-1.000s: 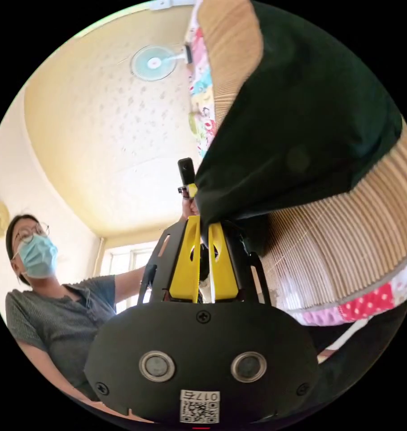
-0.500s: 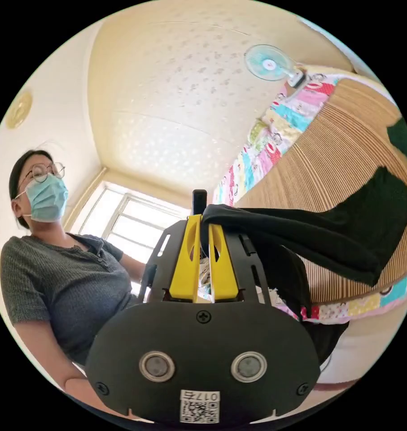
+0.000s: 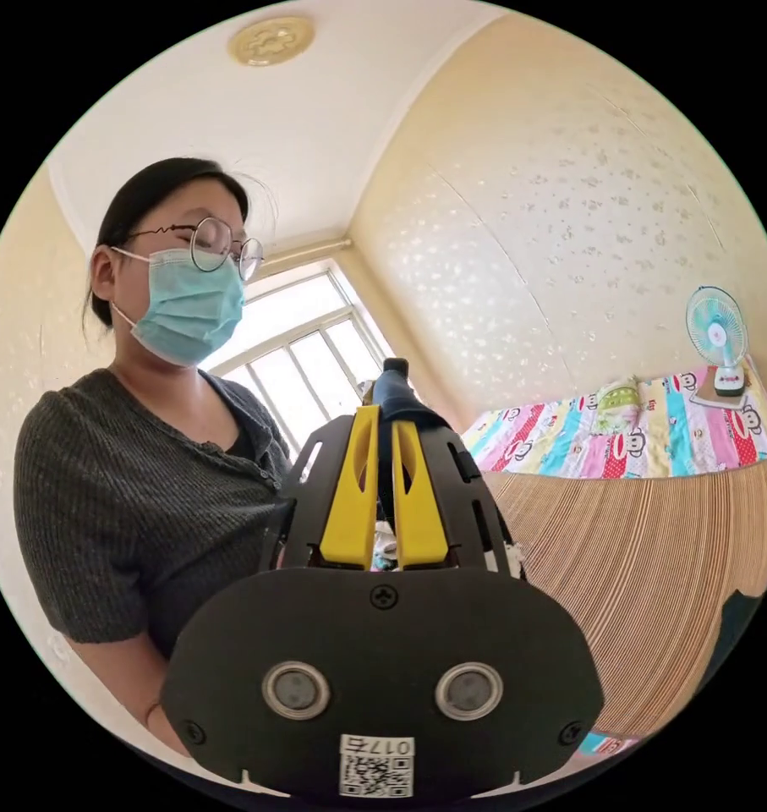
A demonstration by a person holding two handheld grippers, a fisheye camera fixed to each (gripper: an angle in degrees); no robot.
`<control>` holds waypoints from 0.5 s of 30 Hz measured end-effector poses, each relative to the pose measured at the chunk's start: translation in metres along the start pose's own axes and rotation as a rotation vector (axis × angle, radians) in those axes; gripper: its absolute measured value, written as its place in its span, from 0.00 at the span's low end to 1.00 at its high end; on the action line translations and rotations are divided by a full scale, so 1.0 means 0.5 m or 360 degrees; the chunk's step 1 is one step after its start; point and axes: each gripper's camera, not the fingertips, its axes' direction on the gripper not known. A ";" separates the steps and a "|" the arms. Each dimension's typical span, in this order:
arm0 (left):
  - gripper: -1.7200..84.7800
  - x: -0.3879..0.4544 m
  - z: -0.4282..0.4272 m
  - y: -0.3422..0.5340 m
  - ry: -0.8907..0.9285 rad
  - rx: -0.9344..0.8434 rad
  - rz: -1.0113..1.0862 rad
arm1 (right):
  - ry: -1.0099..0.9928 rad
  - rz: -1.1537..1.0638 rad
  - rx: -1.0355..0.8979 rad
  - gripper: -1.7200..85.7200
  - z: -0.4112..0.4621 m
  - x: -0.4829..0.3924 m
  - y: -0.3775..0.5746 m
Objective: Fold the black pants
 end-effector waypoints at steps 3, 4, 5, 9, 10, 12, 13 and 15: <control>0.06 -0.056 -0.076 0.012 -0.0244 0.0059 -0.0237 | 0.0101 0.0171 -0.0133 0.03 0.081 0.091 -0.030; 0.06 -0.094 -0.110 0.031 -0.0374 0.0081 -0.0379 | 0.0130 0.0222 -0.0170 0.03 0.102 0.117 -0.032; 0.06 -0.138 -0.144 0.058 -0.0493 0.0097 -0.0511 | 0.0184 0.0304 -0.0253 0.03 0.148 0.171 -0.033; 0.06 -0.287 -0.243 0.155 -0.0768 0.0075 -0.0894 | 0.0366 0.0578 -0.0544 0.03 0.318 0.373 0.000; 0.06 -0.336 -0.269 0.189 -0.0859 0.0039 -0.0980 | 0.0386 0.0621 -0.0569 0.03 0.339 0.398 0.008; 0.06 -0.403 -0.301 0.242 -0.0939 0.0008 -0.1076 | 0.0509 0.0689 -0.0651 0.04 0.409 0.472 0.043; 0.06 -0.438 -0.316 0.278 -0.0961 -0.0003 -0.1135 | 0.0537 0.0712 -0.0678 0.04 0.423 0.485 0.053; 0.07 -0.477 -0.324 0.339 -0.0959 -0.0024 -0.1212 | 0.0632 0.0833 -0.0750 0.04 0.457 0.518 0.110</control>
